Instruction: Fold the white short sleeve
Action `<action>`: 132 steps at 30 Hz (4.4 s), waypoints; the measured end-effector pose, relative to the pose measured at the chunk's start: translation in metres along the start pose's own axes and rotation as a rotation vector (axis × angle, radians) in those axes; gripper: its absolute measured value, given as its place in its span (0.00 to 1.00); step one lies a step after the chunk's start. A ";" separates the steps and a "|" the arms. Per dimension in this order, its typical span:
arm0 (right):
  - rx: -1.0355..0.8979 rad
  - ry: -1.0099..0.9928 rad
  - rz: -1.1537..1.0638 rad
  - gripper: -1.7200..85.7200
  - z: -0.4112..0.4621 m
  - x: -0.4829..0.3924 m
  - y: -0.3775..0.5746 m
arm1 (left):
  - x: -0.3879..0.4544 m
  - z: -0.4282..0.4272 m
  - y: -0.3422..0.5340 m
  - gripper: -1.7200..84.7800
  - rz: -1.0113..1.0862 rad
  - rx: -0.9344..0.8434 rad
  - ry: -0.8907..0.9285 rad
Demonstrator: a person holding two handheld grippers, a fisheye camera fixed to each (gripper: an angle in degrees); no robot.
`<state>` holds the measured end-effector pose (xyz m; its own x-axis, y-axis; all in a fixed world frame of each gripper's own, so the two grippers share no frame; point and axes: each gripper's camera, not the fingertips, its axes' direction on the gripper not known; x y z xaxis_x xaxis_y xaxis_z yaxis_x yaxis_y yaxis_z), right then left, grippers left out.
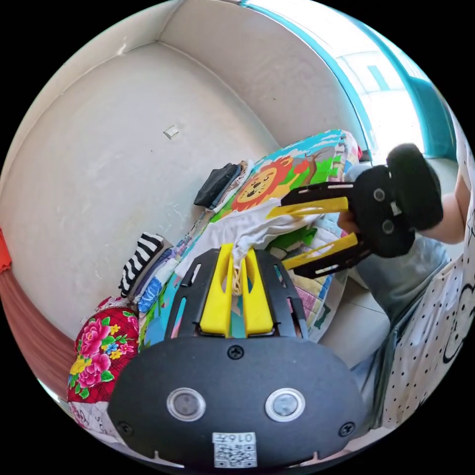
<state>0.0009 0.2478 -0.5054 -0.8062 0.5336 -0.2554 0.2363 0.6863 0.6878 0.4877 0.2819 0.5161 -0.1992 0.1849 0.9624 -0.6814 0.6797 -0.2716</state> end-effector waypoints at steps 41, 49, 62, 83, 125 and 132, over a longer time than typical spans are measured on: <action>-0.431 -0.860 -0.811 0.04 0.270 -0.080 0.009 | -0.097 0.144 0.038 0.01 0.252 -0.171 1.109; -0.364 -1.000 -0.839 0.04 0.373 -0.009 -0.050 | -0.239 0.198 0.026 0.01 0.052 -0.137 0.982; -0.849 -1.168 -0.633 0.04 0.795 -0.007 -0.082 | -0.392 0.505 0.111 0.01 -0.337 -0.573 1.011; -0.266 -0.675 -0.038 0.03 0.651 0.165 0.073 | -0.427 0.360 0.200 0.01 -0.576 -0.245 0.645; -0.166 -0.699 -0.032 0.02 0.231 0.152 0.334 | -0.227 0.161 0.250 0.01 -0.752 -0.301 0.695; -0.223 -0.816 -0.042 0.02 0.230 0.164 0.323 | -0.215 0.145 0.249 0.01 -0.761 -0.275 0.673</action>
<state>0.0700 0.6712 -0.4814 -0.1474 0.7579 -0.6355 0.0334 0.6460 0.7626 0.2588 0.3091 0.2403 0.7038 -0.0600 0.7078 -0.2620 0.9043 0.3371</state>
